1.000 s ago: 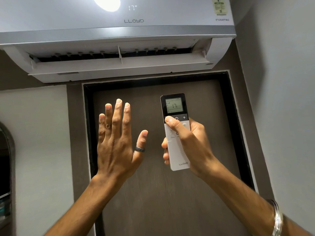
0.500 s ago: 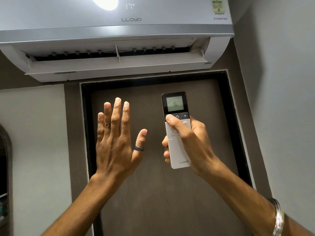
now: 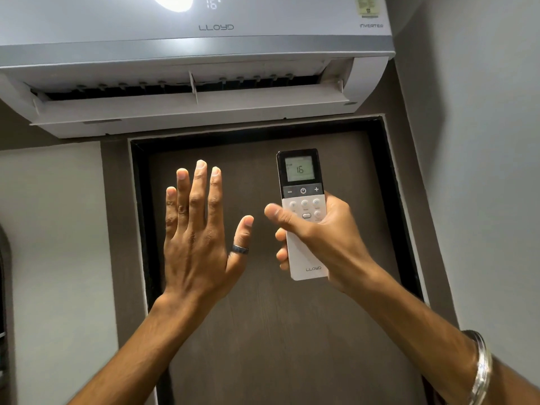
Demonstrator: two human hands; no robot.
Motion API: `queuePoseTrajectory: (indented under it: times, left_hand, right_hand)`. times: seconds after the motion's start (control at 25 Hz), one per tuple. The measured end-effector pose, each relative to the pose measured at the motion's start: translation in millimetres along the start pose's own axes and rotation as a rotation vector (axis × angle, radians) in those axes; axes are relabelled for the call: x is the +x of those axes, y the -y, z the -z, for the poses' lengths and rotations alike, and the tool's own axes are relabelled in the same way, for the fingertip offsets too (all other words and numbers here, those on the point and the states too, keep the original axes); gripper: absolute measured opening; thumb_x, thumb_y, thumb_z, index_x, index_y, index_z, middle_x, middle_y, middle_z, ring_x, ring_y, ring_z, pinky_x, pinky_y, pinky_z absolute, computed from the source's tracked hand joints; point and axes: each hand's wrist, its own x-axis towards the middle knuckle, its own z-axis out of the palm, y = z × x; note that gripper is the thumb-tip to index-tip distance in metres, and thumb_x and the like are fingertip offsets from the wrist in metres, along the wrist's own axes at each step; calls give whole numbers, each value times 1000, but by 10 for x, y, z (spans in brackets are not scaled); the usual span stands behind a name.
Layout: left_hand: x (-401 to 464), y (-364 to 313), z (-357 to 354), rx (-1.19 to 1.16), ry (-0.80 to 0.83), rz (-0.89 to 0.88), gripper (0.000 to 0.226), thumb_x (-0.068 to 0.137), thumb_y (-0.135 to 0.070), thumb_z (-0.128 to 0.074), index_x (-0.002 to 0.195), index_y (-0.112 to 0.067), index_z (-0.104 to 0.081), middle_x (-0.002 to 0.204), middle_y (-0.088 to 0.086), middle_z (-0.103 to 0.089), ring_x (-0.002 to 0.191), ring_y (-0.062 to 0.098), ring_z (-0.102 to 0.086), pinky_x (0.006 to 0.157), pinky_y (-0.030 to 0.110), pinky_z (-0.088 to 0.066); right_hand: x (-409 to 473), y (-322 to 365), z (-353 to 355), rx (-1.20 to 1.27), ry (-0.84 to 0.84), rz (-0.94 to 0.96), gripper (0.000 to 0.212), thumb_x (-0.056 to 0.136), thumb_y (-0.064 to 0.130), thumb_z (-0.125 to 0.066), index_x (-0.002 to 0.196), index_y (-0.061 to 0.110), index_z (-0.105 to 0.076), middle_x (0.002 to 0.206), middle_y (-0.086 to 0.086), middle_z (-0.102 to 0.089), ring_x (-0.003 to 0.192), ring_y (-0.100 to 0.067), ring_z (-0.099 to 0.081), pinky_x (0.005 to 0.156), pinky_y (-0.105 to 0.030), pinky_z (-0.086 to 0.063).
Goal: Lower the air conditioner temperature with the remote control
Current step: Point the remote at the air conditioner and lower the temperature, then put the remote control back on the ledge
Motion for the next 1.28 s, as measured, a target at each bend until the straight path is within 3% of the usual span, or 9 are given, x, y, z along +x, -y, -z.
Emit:
queuePoseTrajectory:
  times: [0.16, 0.36, 0.52, 0.68, 0.8, 0.92, 1.04, 1.16, 1.28]
  left_hand:
    - [-189, -118, -8, -27, 39, 19, 81, 102, -55, -40, 165, -7, -19, 175, 15, -11, 162, 35, -3, 133, 49, -2]
    - [-1362, -485, -65, -123, 283, 56, 81, 103, -56, -36, 166, -9, -14, 176, 11, -8, 163, 31, 1, 133, 46, 0]
    - [-2818, -1006, 26, -294, 666, 91, 81, 102, -56, -36, 166, -12, -12, 176, 9, -3, 163, 28, 4, 133, 40, 6]
    - [-4261, -1658, 256, -504, 1080, 61, 77, 104, -53, -39, 165, -11, -19, 176, 9, -6, 163, 27, 4, 133, 37, 7]
    - [-4987, -2054, 300, -624, 1304, -32, 73, 104, -51, -40, 163, -10, -27, 174, 12, -16, 163, 25, 3, 133, 38, 4]
    - [-5512, -2414, 184, -708, 1484, -107, 71, 105, -50, -37, 162, -8, -30, 173, 13, -20, 162, 26, 0, 133, 38, 4]
    - [-6036, -2763, 94, -765, 1657, -119, 70, 107, -50, -33, 163, -9, -26, 174, 13, -16, 162, 25, 4, 133, 38, 6]
    - [-6905, -3179, -54, -795, 1788, -143, 72, 106, -52, -25, 164, -9, -25, 174, 14, -16, 162, 27, 4, 133, 41, 3]
    - [-7808, -3546, -161, -797, 1825, -192, 71, 106, -49, -25, 162, -6, -26, 173, 18, -17, 162, 33, -2, 133, 44, -1]
  right_hand:
    - [-148, -92, 96, -246, -85, 23, 62, 75, 50, -78, 117, 21, -42, 94, 4, -69, 67, -11, -74, 57, -24, -58]
    - [-1009, -844, 443, -392, -64, -107, 46, 82, 54, -69, 108, 23, -46, 84, 7, -69, 68, 7, -69, 51, -7, -49]
    - [-2166, -1831, 865, -369, -280, -514, 46, 69, 55, -81, 103, 33, -59, 105, 4, -72, 81, -7, -74, 60, -15, -55]
    - [-3536, -2734, 1500, -301, -523, -1058, 28, 88, 43, -79, 89, 21, -62, 87, -3, -68, 73, -22, -67, 64, -35, -55]
    - [-4356, -3168, 1964, -350, -685, -1290, 31, 89, 44, -65, 75, 17, -62, 76, -9, -62, 68, -26, -60, 62, -33, -47]
    - [-4972, -3594, 2371, -294, -963, -1483, 36, 92, 38, -70, 102, 4, -74, 90, -9, -72, 76, -25, -66, 66, -30, -47]
    - [-5463, -4094, 2640, -258, -1163, -1670, 61, 88, 44, -79, 130, 2, -68, 118, -11, -73, 101, -28, -71, 82, -33, -53]
    - [-6165, -4904, 2885, -311, -1294, -1783, 68, 80, 44, -86, 130, 1, -69, 130, -16, -74, 114, -33, -74, 100, -45, -60]
    - [-6811, -5719, 3032, -458, -1360, -1798, 66, 74, 40, -92, 124, 1, -73, 124, -16, -78, 109, -34, -77, 96, -49, -64]
